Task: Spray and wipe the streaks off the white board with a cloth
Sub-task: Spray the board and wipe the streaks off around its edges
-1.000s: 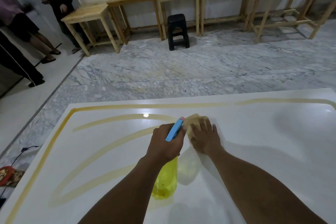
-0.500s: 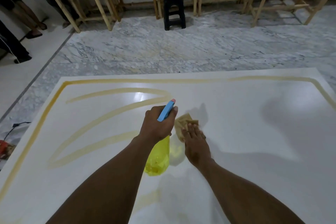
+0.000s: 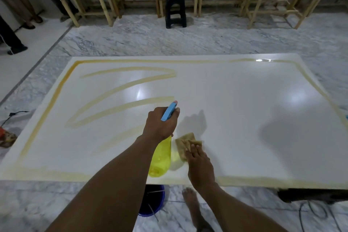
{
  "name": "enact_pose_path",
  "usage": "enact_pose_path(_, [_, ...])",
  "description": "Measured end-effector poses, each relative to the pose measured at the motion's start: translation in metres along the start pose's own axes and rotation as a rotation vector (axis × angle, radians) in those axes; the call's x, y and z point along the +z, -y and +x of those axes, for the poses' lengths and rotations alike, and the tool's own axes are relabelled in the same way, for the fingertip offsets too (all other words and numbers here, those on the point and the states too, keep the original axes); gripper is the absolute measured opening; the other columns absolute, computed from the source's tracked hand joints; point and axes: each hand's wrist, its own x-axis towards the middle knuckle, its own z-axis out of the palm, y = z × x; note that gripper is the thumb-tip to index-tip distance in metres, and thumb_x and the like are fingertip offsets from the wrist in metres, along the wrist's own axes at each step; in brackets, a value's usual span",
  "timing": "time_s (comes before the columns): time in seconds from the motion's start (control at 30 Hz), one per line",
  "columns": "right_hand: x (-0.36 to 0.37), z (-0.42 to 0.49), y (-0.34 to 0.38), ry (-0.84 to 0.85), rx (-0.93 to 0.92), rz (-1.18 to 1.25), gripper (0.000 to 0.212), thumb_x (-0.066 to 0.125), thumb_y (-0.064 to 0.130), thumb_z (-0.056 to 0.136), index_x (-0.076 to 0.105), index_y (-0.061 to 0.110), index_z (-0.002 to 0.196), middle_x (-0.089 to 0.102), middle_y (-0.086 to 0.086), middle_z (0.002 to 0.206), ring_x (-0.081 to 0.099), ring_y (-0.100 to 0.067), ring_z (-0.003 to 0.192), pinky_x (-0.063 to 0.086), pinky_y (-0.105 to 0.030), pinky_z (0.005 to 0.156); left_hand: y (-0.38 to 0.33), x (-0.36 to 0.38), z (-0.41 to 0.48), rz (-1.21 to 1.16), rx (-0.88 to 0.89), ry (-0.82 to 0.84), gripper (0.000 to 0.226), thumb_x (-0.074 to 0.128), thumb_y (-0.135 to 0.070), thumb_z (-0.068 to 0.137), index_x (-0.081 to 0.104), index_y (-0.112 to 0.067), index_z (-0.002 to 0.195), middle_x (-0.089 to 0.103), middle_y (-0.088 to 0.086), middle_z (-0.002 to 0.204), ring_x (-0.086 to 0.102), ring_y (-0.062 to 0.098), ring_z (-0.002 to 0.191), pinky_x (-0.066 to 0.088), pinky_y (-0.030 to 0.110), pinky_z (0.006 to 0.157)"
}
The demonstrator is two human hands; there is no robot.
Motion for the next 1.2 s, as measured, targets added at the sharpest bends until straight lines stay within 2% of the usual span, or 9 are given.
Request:
enact_pose_path(0.1, [0.003, -0.028, 0.007, 0.006, 0.005, -0.024, 0.063, 0.072, -0.005, 0.059, 0.070, 0.019, 0.118, 0.067, -0.009, 0.127, 0.063, -0.033, 0.117, 0.061, -0.042, 0.073, 0.006, -0.006, -0.027, -0.021, 0.026, 0.003, 0.016, 0.060, -0.040, 0.103, 0.071, -0.034, 0.094, 0.062, 0.005, 0.069, 0.073, 0.028, 0.053, 0.064, 0.033, 0.056])
enact_pose_path(0.27, [-0.003, -0.041, 0.021, 0.049, 0.009, 0.019, 0.056, 0.058, -0.003, 0.081, 0.056, 0.012, 0.135, 0.053, -0.013, 0.143, 0.044, -0.035, 0.137, 0.057, -0.045, 0.088, 0.010, -0.017, -0.048, -0.045, 0.034, -0.009, 0.019, 0.060, -0.040, 0.102, 0.074, -0.028, 0.102, 0.064, 0.007, 0.072, 0.073, 0.027, 0.052, 0.066, 0.040, 0.063])
enact_pose_path(0.4, [-0.028, -0.032, 0.021, 0.005, -0.023, 0.130, 0.043, 0.043, 0.007, 0.091, 0.060, 0.019, 0.128, 0.067, -0.008, 0.121, 0.062, -0.031, 0.111, 0.053, -0.039, 0.085, 0.013, -0.021, -0.049, -0.028, 0.033, -0.034, 0.030, 0.060, -0.040, 0.102, 0.076, -0.015, 0.099, 0.070, 0.015, 0.074, 0.073, 0.026, 0.053, 0.066, 0.035, 0.063])
enact_pose_path(0.5, [-0.057, -0.016, 0.005, -0.141, 0.133, 0.325, 0.034, 0.042, 0.019, 0.097, 0.061, 0.026, 0.124, 0.069, -0.006, 0.115, 0.063, -0.031, 0.106, 0.051, -0.039, 0.087, 0.009, -0.020, -0.043, -0.018, 0.022, -0.049, 0.030, 0.062, -0.040, 0.101, 0.075, -0.015, 0.090, 0.075, 0.021, 0.085, 0.073, 0.025, 0.054, 0.053, 0.016, 0.047])
enact_pose_path(0.67, [-0.089, 0.001, -0.051, -0.395, 0.446, 0.380, 0.037, 0.049, 0.014, 0.096, 0.056, 0.015, 0.132, 0.066, -0.015, 0.114, 0.060, -0.038, 0.106, 0.051, -0.044, 0.084, -0.002, -0.001, -0.042, -0.039, 0.049, 0.032, 0.026, 0.062, -0.041, 0.101, 0.075, -0.022, 0.090, 0.072, 0.022, 0.088, 0.071, 0.025, 0.053, 0.052, 0.016, 0.043])
enact_pose_path(0.87, [-0.061, -0.009, -0.096, -0.067, 0.557, 0.090, 0.037, 0.054, 0.009, 0.089, 0.062, 0.015, 0.124, 0.060, -0.014, 0.128, 0.048, -0.036, 0.127, 0.050, -0.042, 0.097, 0.006, 0.026, -0.044, -0.042, 0.079, 0.097, 0.020, 0.060, -0.039, 0.103, 0.072, -0.029, 0.089, 0.068, 0.018, 0.079, 0.068, 0.023, 0.051, 0.048, 0.012, 0.044])
enact_pose_path(1.03, [-0.050, -0.010, -0.040, -0.056, 0.472, -0.035, 0.023, 0.050, 0.006, 0.092, 0.065, 0.005, 0.110, 0.065, -0.019, 0.115, 0.051, -0.041, 0.117, 0.047, -0.043, 0.093, 0.028, 0.027, -0.050, -0.022, 0.017, 0.111, 0.033, 0.061, -0.043, 0.101, 0.076, -0.013, 0.094, 0.066, 0.014, 0.076, 0.074, 0.029, 0.055, 0.065, 0.033, 0.057])
enact_pose_path(1.13, [-0.046, -0.013, 0.001, -0.045, 0.390, -0.023, 0.025, 0.048, 0.006, 0.093, 0.067, 0.005, 0.108, 0.067, -0.018, 0.112, 0.055, -0.040, 0.114, 0.048, -0.043, 0.094, 0.036, 0.018, -0.051, 0.002, 0.003, 0.079, 0.036, 0.061, -0.043, 0.101, 0.076, -0.010, 0.102, 0.069, 0.016, 0.079, 0.075, 0.029, 0.057, 0.057, 0.023, 0.048])
enact_pose_path(1.2, [-0.048, -0.010, 0.029, -0.018, 0.331, 0.036, 0.024, 0.051, 0.007, 0.093, 0.067, 0.007, 0.111, 0.069, -0.013, 0.109, 0.062, -0.034, 0.108, 0.052, -0.039, 0.088, 0.039, 0.010, -0.052, 0.001, 0.011, 0.057, 0.034, 0.061, -0.042, 0.100, 0.075, -0.011, 0.097, 0.071, 0.021, 0.083, 0.074, 0.029, 0.056, 0.061, 0.027, 0.050])
